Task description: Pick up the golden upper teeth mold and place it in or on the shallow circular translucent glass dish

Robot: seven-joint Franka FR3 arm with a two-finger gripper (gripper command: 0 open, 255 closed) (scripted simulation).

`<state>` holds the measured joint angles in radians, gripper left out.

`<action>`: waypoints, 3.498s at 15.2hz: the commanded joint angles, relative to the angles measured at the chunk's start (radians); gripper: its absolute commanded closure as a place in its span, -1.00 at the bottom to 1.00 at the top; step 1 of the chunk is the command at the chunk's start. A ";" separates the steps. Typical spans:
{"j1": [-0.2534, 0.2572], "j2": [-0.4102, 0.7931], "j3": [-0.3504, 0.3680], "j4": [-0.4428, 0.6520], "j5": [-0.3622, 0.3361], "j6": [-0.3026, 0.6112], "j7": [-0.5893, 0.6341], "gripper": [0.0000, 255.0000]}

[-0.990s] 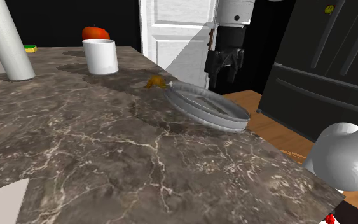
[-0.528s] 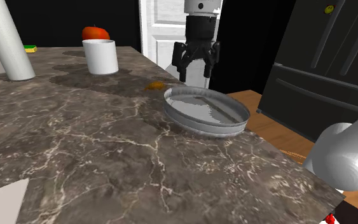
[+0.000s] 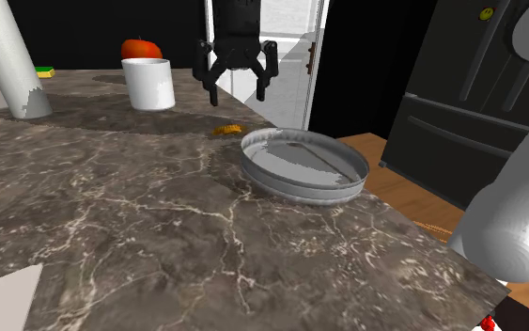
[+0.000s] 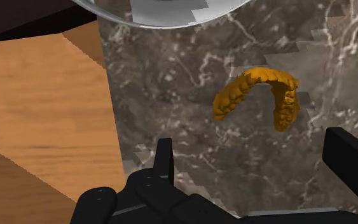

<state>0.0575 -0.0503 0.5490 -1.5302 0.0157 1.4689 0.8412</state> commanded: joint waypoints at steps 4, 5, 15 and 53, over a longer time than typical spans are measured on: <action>0.014 0.052 0.018 0.019 -0.030 0.026 0.055 -1.00; 0.013 0.046 0.017 -0.001 -0.026 0.041 0.052 -1.00; 0.009 0.028 0.013 -0.070 -0.017 0.094 0.045 -1.00; 0.028 -0.161 -0.062 -0.273 0.086 0.114 -0.863 -1.00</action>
<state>0.0853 -0.2109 0.4868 -1.8034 0.1014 1.5825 -0.0220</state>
